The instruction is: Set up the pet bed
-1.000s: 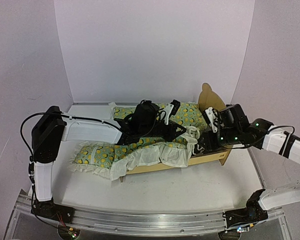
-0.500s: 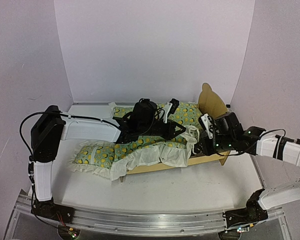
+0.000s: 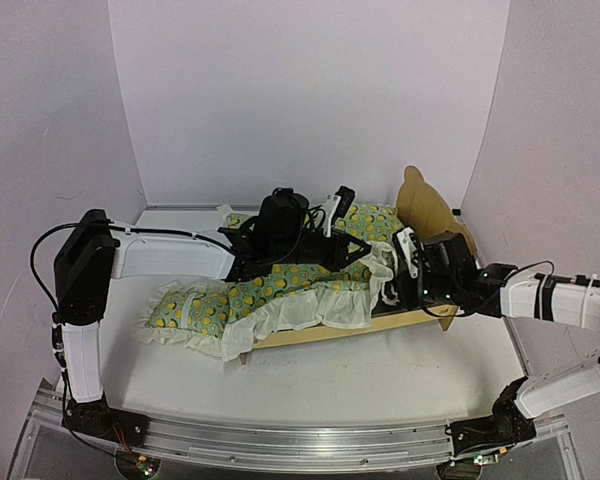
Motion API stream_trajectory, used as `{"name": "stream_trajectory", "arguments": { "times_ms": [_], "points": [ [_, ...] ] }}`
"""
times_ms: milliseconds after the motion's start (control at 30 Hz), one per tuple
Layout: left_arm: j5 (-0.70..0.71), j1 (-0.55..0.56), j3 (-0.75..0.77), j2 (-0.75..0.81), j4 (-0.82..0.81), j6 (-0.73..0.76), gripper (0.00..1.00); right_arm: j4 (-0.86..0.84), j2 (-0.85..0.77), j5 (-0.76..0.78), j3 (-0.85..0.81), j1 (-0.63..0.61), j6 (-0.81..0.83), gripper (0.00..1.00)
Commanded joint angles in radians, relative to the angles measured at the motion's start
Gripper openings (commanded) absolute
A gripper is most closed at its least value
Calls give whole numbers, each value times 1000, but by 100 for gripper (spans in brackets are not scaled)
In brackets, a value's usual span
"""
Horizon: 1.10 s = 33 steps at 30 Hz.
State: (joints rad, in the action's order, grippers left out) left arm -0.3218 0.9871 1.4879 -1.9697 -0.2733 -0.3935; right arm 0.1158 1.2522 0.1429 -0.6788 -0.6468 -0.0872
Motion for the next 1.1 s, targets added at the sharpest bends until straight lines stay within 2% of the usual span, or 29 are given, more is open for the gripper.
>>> {"name": "stream_trajectory", "arguments": {
  "times_ms": [0,133,267,333,667,767,933,1067],
  "points": [
    [-26,-7,38,52,-43,3,0,121,-76,57,-114,-2,-28,0],
    [-39,-7,42,39,-43,4,0,420,-121,37,-265,-2,-123,0],
    [-72,-7,58,20,-43,-4,0,681,-93,37,-398,-2,-191,0],
    [-73,-7,56,19,-43,-4,0,732,-77,70,-428,-2,-224,0],
    [-84,-7,66,1,-44,-16,0,739,28,241,-464,-2,-271,0],
    [-82,-7,64,4,-44,-16,0,796,69,306,-492,-2,-298,0],
    [-81,-7,68,1,-44,-15,0,805,92,302,-482,-2,-302,0],
    [-91,-7,75,-9,-44,-22,0,738,117,276,-454,-2,-288,0]
  ]
}}
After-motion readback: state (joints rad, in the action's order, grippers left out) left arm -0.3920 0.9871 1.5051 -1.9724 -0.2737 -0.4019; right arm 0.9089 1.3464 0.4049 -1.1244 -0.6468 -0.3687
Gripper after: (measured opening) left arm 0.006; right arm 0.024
